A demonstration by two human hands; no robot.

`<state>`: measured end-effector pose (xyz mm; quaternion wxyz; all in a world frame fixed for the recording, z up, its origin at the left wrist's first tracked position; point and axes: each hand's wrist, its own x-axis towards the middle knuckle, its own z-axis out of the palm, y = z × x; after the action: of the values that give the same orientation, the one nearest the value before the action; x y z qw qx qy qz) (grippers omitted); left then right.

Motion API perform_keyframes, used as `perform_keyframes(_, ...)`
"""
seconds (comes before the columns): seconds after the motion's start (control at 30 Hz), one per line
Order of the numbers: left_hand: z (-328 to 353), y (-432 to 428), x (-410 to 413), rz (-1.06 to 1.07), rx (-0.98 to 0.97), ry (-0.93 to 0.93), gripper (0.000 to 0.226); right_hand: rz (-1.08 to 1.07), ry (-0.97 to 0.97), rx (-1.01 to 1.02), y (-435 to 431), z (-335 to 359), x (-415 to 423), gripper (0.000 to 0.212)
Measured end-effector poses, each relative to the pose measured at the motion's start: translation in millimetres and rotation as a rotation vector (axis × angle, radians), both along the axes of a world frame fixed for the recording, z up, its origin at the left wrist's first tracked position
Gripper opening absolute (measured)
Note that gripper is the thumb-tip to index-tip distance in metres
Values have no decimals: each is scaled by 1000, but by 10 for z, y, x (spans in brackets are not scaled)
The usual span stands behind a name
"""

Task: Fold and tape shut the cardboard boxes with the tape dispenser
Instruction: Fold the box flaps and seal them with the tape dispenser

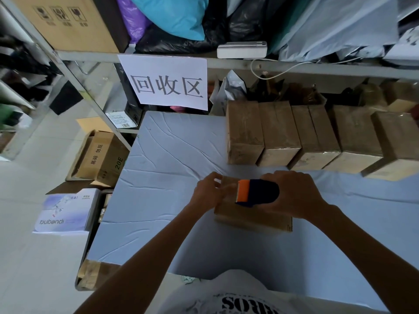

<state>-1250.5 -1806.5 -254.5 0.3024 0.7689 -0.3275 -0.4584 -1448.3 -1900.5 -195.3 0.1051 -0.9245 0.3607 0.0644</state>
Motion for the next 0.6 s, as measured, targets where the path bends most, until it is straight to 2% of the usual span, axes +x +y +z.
perform_keyframes(0.07, 17, -32, -19, -69, 17, -116, 56, -5, -13, 13, 3, 11, -2, 69)
perform_keyframes(0.17, 5, -56, 9, -107, 85, -69, 48, -3, -15, 10, 20, 19, 10, 67)
perform_keyframes(0.27, -9, -70, 13, -64, 97, -51, 40, 18, 7, -18, 36, 33, 56, 63)
perform_keyframes(0.47, -14, -49, 183, -18, 56, -215, 32, 40, -7, 15, 27, 37, 237, 60)
perform_keyframes(0.6, 12, -12, 256, 24, 82, -191, 33, 74, 29, -3, 38, 18, 404, 62)
